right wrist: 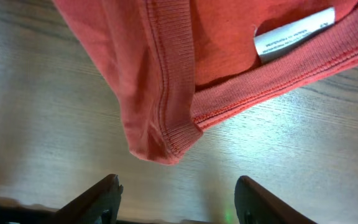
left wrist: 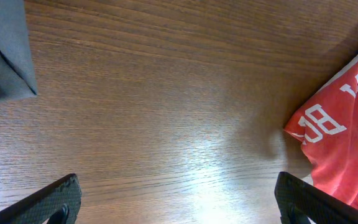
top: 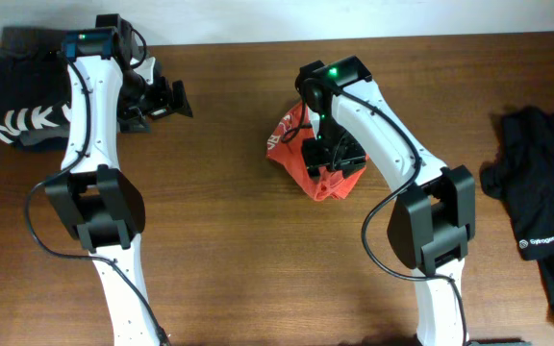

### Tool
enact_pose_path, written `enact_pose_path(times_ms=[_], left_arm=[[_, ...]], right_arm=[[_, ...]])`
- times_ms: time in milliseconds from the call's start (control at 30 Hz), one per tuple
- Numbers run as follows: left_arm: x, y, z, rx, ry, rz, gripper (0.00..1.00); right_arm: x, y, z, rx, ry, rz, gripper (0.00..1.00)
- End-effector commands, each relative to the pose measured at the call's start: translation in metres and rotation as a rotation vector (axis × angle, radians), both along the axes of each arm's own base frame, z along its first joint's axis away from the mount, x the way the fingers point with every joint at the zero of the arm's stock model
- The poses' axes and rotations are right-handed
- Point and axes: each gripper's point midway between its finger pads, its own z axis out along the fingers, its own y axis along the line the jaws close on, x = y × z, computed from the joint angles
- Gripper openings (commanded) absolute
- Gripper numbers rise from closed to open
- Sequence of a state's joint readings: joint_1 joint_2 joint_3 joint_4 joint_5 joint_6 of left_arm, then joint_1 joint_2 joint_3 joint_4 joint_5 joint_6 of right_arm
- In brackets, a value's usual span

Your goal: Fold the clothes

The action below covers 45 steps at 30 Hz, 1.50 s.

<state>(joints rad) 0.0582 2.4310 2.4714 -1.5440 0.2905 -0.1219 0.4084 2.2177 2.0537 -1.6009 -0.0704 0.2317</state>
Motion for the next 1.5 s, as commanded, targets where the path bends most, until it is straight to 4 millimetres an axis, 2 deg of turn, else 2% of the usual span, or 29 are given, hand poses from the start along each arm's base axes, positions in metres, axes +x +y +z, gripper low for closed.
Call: enact_pose_path(times_ms=[0,133,200,333,367,433,567,667,767,867,900,1000,1233,1267,1300,1367,1433,1467], left_arm=[[0.004,0.001,0.011,0.001,-0.033,0.009,0.99],[0.003,0.0,0.011,0.001,-0.029,0.009,0.99],[0.003,0.0,0.011,0.001,-0.03,0.009,0.99],[0.005,0.001,0.011,0.001,-0.035,0.009,0.99],[0.004,0.001,0.011,0.001,-0.035,0.009,0.99],[0.004,0.001,0.011,0.001,-0.035,0.009,0.99],[0.004,0.001,0.011,0.001,-0.034,0.009,0.99],[0.004,0.001,0.011,0.001,-0.033,0.009,0.99],[0.004,0.001,0.011,0.001,-0.033,0.009,0.99],[0.004,0.001,0.011,0.001,-0.033,0.009,0.99],[0.004,0.001,0.011,0.001,-0.033,0.009,0.99],[0.004,0.001,0.011,0.001,-0.033,0.009,0.99],[0.004,0.001,0.011,0.001,-0.033,0.009,0.99],[0.004,0.0,0.011,0.0,-0.033,0.009,0.99],[0.004,0.001,0.011,0.001,-0.033,0.009,0.99],[0.004,0.0,0.011,0.0,-0.033,0.009,0.99],[0.004,0.0,0.011,-0.001,-0.032,0.009,0.99],[0.003,0.0,0.011,-0.005,-0.029,0.009,0.99]], right_arm=[[0.021,-0.026,0.008,-0.08,-0.075,-0.154,0.62],[0.042,-0.057,0.008,-0.062,-0.108,-0.301,0.64],[0.056,-0.066,0.001,0.049,-0.103,-0.393,0.64],[0.068,-0.07,-0.009,0.083,-0.132,-0.419,0.64],[0.071,-0.063,-0.018,0.12,-0.137,-0.418,0.64],[0.071,-0.053,-0.027,0.146,-0.132,-0.408,0.63],[0.064,-0.049,-0.043,0.135,-0.114,-0.418,0.59],[0.061,-0.052,-0.053,0.127,-0.105,-0.422,0.45],[0.061,-0.059,-0.055,0.099,-0.111,-0.426,0.32],[0.063,-0.07,-0.055,0.075,-0.117,-0.464,0.29],[0.064,-0.075,-0.055,0.073,-0.117,-0.475,0.25],[0.061,-0.092,-0.054,0.045,-0.103,-0.506,0.06],[0.056,-0.129,-0.054,-0.022,-0.085,-0.564,0.04],[0.056,-0.13,-0.054,-0.022,-0.085,-0.566,0.09],[0.056,-0.13,-0.054,-0.021,-0.085,-0.567,0.18],[0.055,-0.13,-0.054,-0.021,-0.084,-0.55,0.51],[0.055,-0.144,-0.054,-0.085,-0.1,-0.539,0.65],[0.054,-0.148,-0.054,-0.101,-0.1,-0.539,0.68]])
